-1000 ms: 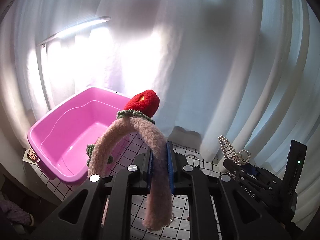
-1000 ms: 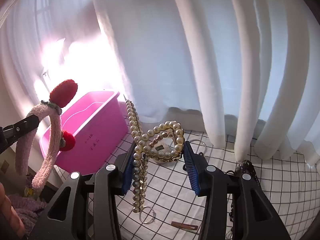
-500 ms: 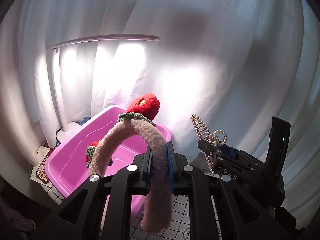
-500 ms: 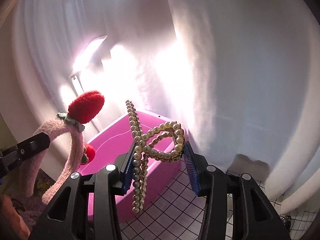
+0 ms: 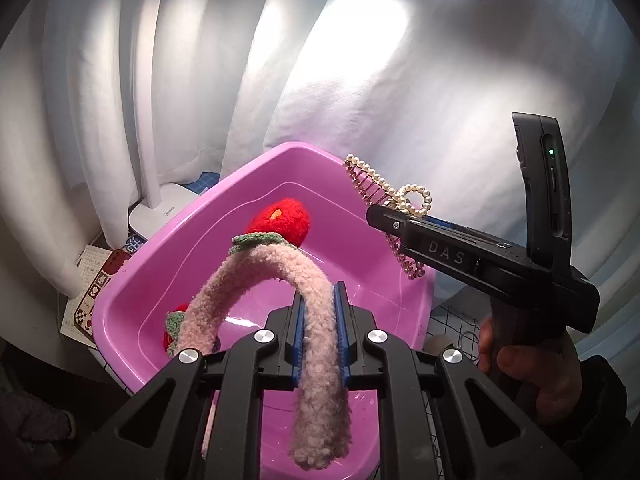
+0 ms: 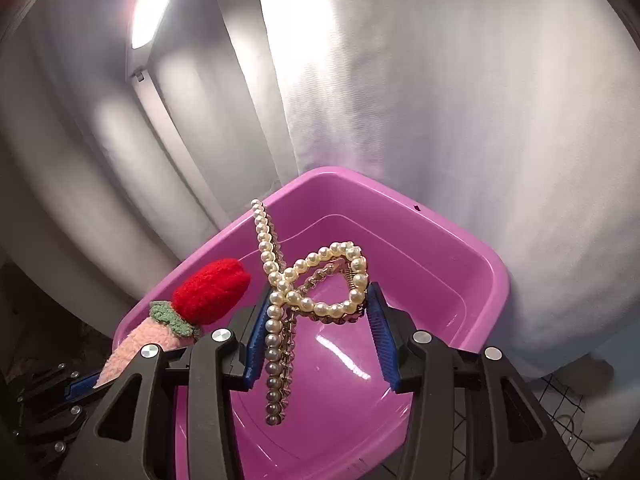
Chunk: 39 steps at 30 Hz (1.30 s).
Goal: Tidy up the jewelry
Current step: 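Open both tools to drop the headband and pearl clip into the pink tub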
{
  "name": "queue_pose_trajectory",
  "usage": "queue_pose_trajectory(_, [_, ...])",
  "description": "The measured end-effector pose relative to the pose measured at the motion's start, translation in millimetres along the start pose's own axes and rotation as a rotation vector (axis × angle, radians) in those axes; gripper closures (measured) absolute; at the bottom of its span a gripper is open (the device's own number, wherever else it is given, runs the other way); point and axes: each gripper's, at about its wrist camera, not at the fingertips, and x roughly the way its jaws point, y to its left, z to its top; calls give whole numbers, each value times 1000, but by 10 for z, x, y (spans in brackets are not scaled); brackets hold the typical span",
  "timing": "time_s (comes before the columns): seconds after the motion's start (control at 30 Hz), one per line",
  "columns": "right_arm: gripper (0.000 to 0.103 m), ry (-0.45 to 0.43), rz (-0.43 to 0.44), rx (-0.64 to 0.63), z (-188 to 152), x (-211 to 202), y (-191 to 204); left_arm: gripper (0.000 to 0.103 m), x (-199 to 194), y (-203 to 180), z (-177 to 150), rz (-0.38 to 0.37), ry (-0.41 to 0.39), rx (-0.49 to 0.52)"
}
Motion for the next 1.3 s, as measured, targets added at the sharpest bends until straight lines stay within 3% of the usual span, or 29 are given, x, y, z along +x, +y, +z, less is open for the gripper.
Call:
queue_pose_trajectory(0.23, [59,164,-13,8,48,547,-102,89,403,168,28,-29,102,-60])
queue_pose_trajectory(0.5, [59,312,-65,67,61,969,-257,89,872,377,-34,14,238,-144])
queue_pose_trajectory(0.8, [56,391,-92,80,98,1140,-305,87,981,349,-17,38,262,-141])
queue_pose_trajectory(0.83, [53,394,-86,78,104,1147,-299,78,986,356,-12,51,262,-142])
queue_pose_trajectory(0.93, [38,383,-114,42,118,1135,-231,18,926,408,-13,82,242,-168])
queue_pose_trajectory(1.0, [34,370,-131,35,112,1108,-252,16,844,459,-14,87,207,-194])
queue_pose_trajectory(1.3, [34,364,-90,46,68,1062,-230,15,732,412,-80,131,208,-174])
